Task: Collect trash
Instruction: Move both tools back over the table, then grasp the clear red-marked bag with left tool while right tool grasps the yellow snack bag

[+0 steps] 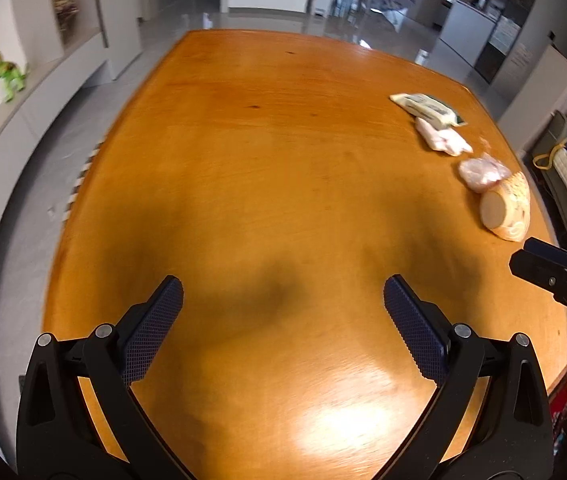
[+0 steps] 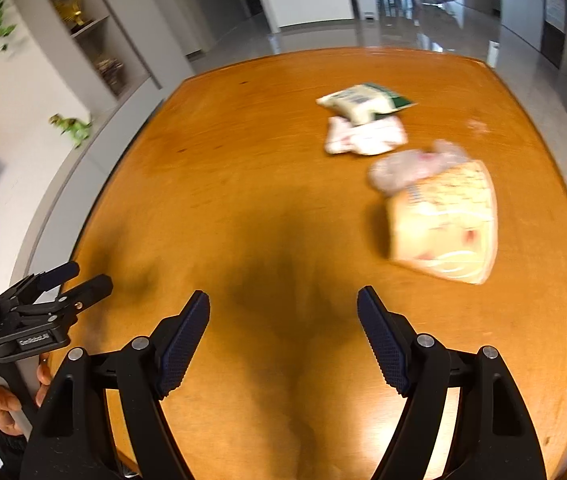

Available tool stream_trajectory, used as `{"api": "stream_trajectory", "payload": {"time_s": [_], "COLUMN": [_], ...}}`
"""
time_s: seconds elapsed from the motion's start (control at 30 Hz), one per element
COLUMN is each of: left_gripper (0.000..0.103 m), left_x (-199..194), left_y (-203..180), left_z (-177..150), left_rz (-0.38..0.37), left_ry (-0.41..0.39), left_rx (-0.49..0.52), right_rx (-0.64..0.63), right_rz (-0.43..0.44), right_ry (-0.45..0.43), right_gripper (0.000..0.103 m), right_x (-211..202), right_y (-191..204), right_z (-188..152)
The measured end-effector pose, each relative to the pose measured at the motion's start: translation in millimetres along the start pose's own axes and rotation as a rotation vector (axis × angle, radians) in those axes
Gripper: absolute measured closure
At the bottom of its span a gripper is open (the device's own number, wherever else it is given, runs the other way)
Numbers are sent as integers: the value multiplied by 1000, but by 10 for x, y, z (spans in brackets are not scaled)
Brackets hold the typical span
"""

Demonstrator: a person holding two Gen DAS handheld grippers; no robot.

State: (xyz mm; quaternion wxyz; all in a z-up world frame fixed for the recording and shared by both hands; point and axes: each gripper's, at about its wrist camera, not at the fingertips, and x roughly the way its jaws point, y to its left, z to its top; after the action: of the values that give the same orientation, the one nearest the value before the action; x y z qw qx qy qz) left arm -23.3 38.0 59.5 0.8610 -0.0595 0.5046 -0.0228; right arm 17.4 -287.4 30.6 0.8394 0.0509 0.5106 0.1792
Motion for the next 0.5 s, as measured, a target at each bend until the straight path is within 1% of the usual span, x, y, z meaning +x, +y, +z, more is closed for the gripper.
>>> {"api": "stream_trajectory", "payload": {"time_s": [0.07, 0.23, 0.3, 0.37, 0.43, 0.5], "left_gripper": [6, 6, 6, 6, 6, 6], "left_x": [58, 253, 343, 432, 560, 679], "left_y": [-178, -631, -779, -894, -1045, -1163], "left_z": [73, 345, 467, 551, 648, 712], "left_rz": [-20, -56, -75, -103, -126, -142], "left_ry": [14, 45, 65, 86, 109, 134], "left_rx": [19, 68, 69, 65, 68, 72], "right_rx": [32, 114, 129, 118, 103, 84], "right_rz": [-30, -57, -64, -49, -38, 3], "right_ry": [-8, -27, -29, -1, 10, 13], "right_gripper": [26, 26, 26, 25, 25, 25], "right_x": [-41, -109, -100, -13, 89, 192], "right_y": [-259, -892, -1051, -1183, -1259, -1314], "right_z": [77, 191, 213, 217, 206, 206]}}
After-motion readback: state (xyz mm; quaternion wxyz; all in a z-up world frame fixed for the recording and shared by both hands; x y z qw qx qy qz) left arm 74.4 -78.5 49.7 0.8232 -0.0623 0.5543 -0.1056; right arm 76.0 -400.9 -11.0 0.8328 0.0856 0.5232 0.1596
